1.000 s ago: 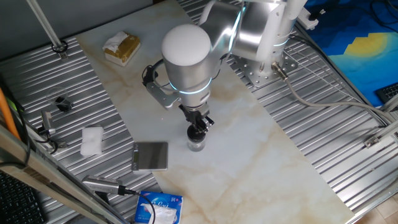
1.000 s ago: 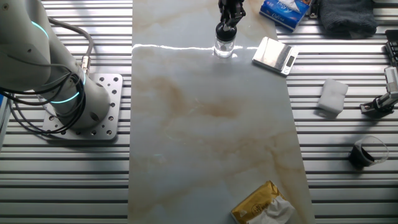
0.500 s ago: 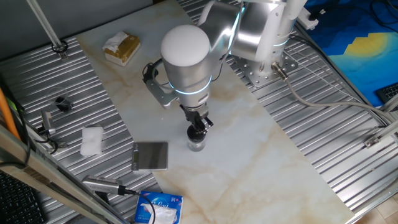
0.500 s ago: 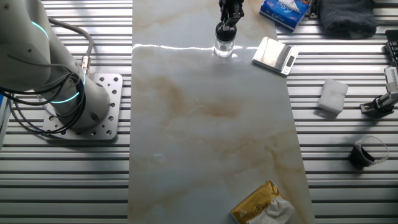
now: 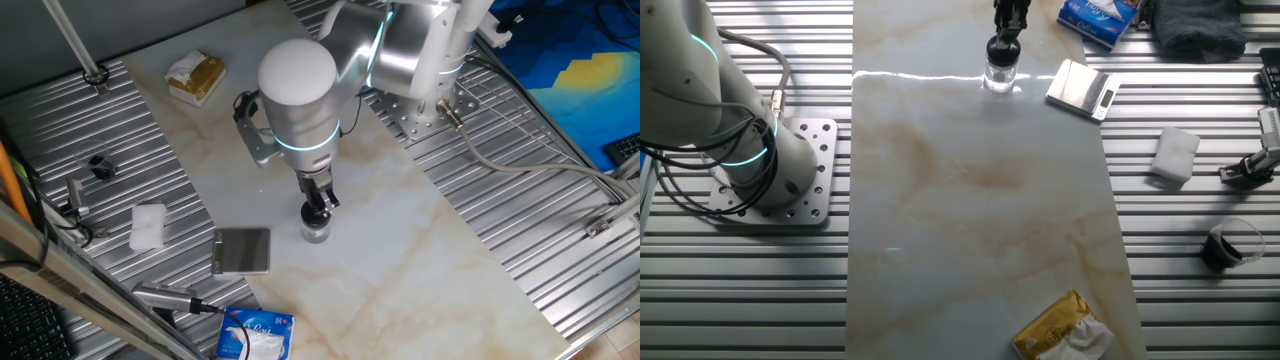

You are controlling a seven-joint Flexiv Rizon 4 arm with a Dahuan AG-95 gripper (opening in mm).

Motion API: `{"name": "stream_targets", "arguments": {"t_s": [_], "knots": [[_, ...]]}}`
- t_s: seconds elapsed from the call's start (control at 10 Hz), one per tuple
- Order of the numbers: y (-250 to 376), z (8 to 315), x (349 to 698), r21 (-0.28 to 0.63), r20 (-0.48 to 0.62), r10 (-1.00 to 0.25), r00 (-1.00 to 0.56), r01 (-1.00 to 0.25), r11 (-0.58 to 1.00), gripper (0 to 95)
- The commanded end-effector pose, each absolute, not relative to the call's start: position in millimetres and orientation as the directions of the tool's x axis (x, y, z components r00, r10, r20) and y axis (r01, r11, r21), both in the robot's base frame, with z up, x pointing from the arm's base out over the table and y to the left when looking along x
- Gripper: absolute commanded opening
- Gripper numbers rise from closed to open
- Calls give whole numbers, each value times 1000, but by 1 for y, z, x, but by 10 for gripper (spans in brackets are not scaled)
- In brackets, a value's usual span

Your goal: Screw the lid onto the jar

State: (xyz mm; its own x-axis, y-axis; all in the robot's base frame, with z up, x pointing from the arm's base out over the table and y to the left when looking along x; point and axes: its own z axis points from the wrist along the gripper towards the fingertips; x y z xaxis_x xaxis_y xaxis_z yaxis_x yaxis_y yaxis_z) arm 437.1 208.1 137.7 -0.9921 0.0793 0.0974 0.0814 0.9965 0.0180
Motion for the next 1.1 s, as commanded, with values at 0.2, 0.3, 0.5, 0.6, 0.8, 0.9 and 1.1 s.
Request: {"name": "stream_targets", "arguments": {"t_s": [0.2,0.3,0.5,0.6,0.8,0.9,1.1], "knots": [[208,137,437,59,110,246,-963,253,966,0],[207,137,437,53,107,229,-968,235,971,0],[208,137,436,48,103,193,-976,199,979,0],[208,137,436,40,100,162,-982,167,985,0],[208,137,436,25,91,117,-989,119,993,190],[208,137,436,24,89,92,-992,95,995,380],[207,137,436,9,71,-61,-996,-61,998,570]]}}
